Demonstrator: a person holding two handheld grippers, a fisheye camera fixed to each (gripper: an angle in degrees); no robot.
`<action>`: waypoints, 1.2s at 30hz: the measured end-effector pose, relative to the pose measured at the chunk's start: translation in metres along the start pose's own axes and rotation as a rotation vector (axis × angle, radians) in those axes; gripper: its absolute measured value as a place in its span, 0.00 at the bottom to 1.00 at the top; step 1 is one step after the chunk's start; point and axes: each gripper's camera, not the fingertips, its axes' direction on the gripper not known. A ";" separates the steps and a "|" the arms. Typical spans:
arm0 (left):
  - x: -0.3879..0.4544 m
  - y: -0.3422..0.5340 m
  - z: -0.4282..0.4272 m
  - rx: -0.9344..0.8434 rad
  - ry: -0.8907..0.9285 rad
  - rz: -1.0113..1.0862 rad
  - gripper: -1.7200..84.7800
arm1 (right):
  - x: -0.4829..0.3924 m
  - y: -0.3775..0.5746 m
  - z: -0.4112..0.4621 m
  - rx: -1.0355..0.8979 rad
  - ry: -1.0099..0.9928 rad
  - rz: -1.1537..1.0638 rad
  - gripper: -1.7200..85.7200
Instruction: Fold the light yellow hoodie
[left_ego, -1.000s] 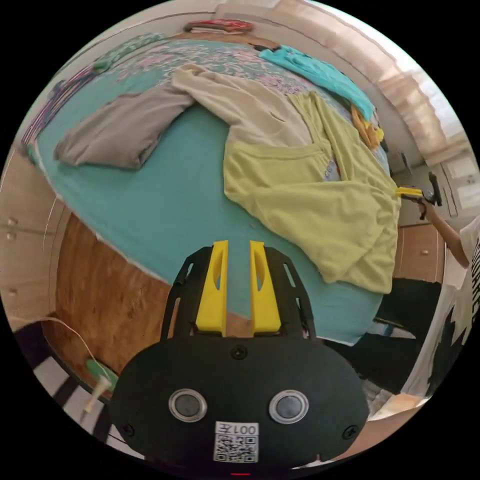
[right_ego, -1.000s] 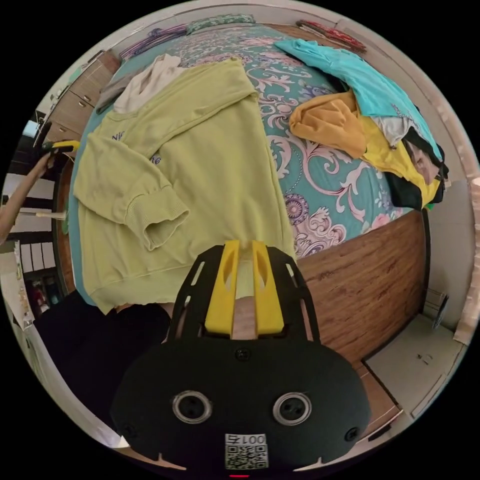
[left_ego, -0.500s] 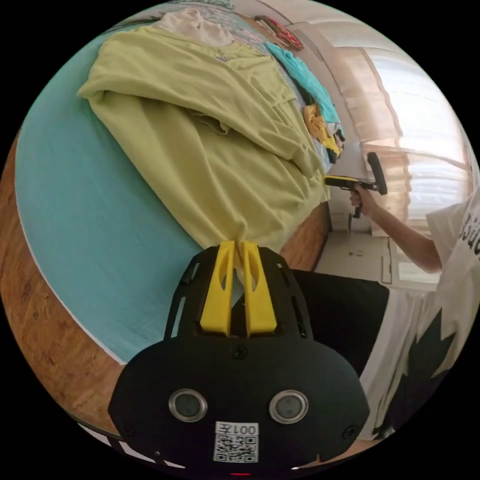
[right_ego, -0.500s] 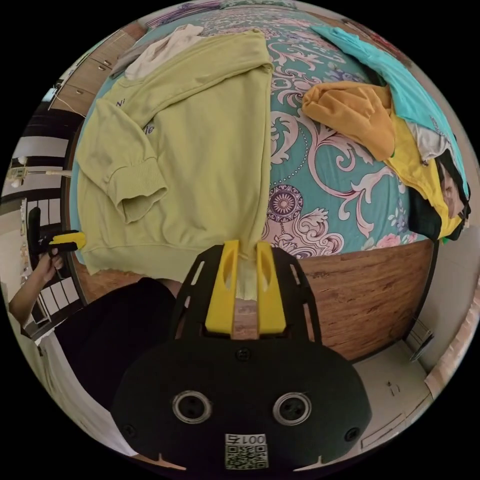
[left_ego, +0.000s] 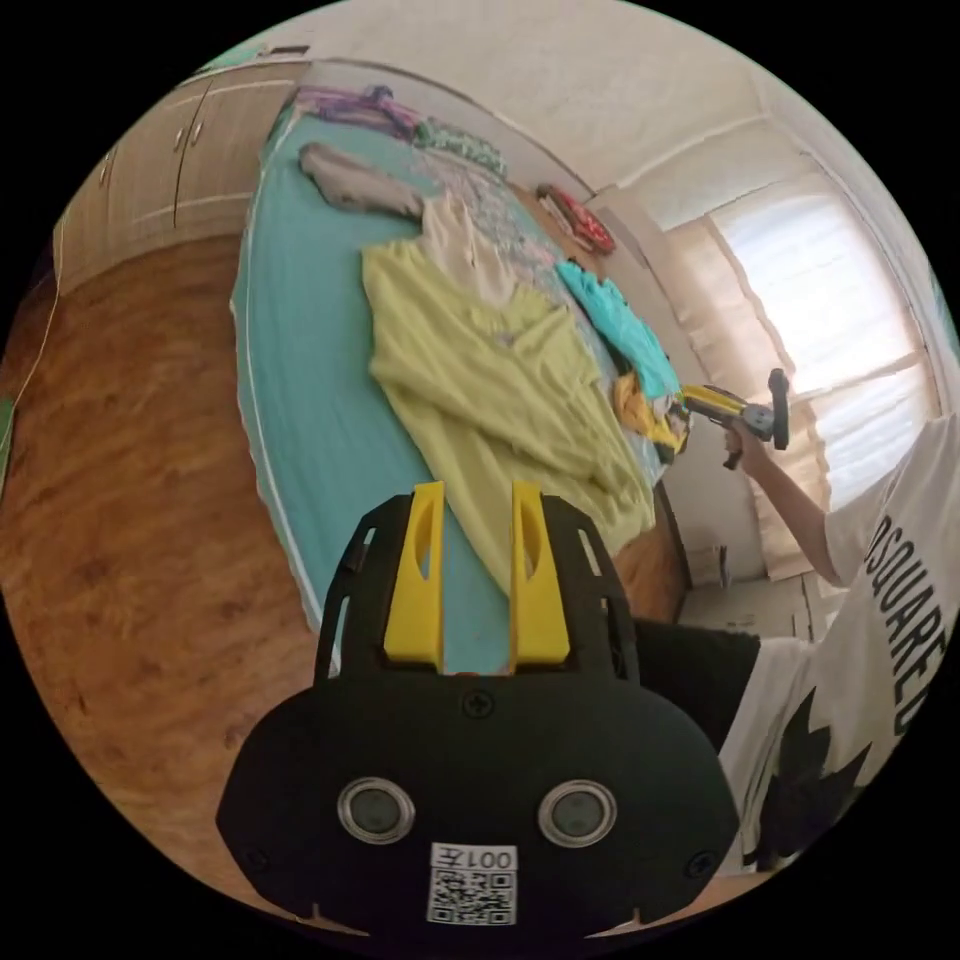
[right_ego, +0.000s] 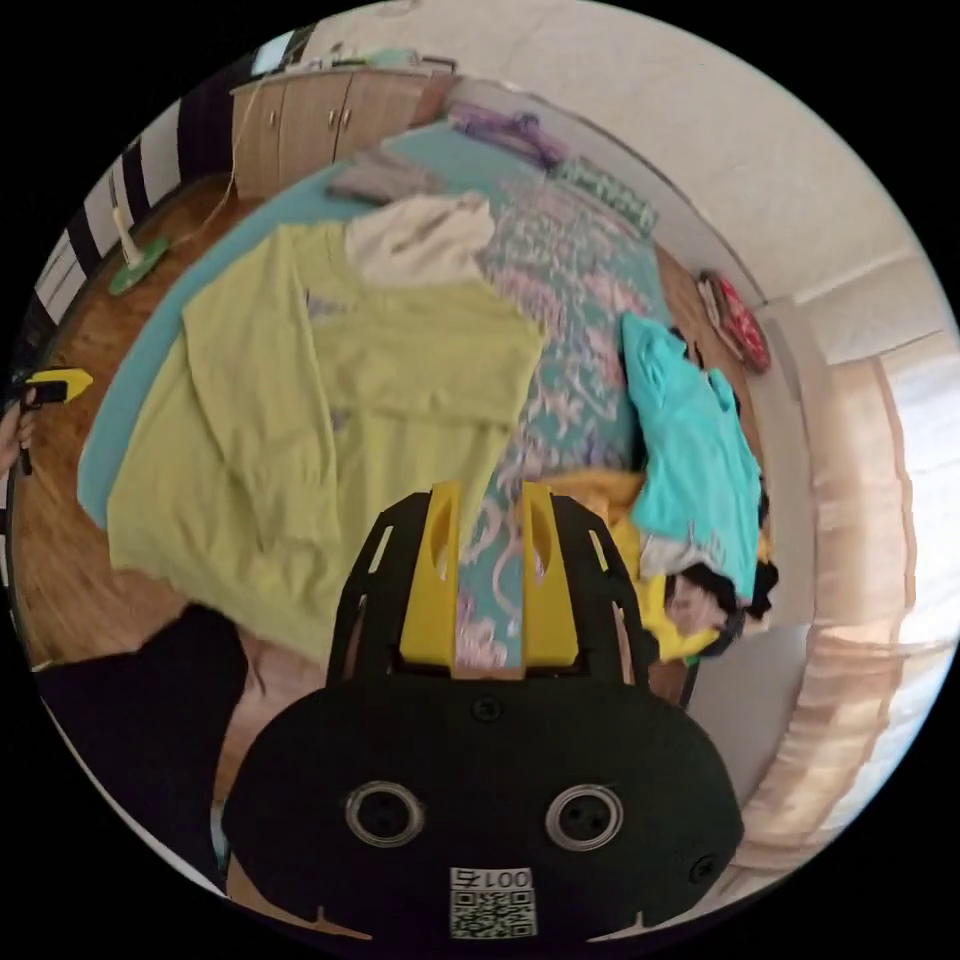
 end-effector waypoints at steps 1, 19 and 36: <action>-0.004 -0.032 -0.004 0.044 0.014 0.031 0.11 | 0.019 -0.032 0.006 0.067 -0.065 0.011 0.13; -0.086 -0.400 0.126 -0.005 0.210 -0.161 0.14 | 0.244 -0.382 0.323 0.116 -0.829 0.241 0.17; -0.094 -0.409 0.143 -0.019 0.283 0.056 0.01 | 0.324 -0.382 0.355 0.229 -1.313 0.222 0.05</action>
